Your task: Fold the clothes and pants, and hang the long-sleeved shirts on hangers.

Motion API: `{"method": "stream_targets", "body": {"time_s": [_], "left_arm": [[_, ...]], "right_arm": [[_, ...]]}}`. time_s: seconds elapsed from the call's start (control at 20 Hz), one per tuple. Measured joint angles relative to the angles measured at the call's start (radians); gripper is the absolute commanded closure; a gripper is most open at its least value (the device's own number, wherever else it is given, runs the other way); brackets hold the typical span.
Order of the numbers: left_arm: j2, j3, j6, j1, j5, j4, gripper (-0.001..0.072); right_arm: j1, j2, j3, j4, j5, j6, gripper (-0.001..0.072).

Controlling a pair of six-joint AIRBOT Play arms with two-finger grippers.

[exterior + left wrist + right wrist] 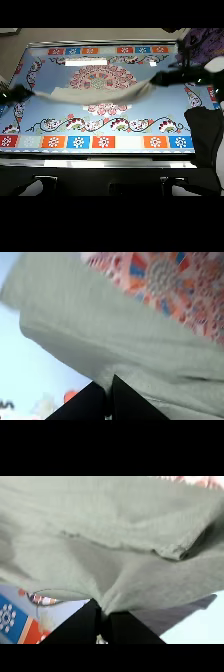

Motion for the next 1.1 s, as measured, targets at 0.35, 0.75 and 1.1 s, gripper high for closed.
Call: {"method": "stream_targets", "body": {"time_s": [0.35,0.75,1.1], "left_arm": [[0.169,0.602,-0.195,-0.055,-0.077,0.328,0.0694],[0.409,0.713,-0.358,-0.06,-0.182,0.614,0.0693],[0.34,0.48,-0.343,-0.062,-0.224,0.604,0.0693]], "right_arm": [[0.037,0.241,0.442,-0.257,0.003,0.106,0.0678],[0.04,0.544,0.49,-0.446,-0.016,0.237,0.0677],[0.041,0.404,0.359,-0.458,0.025,0.364,0.0677]]}}
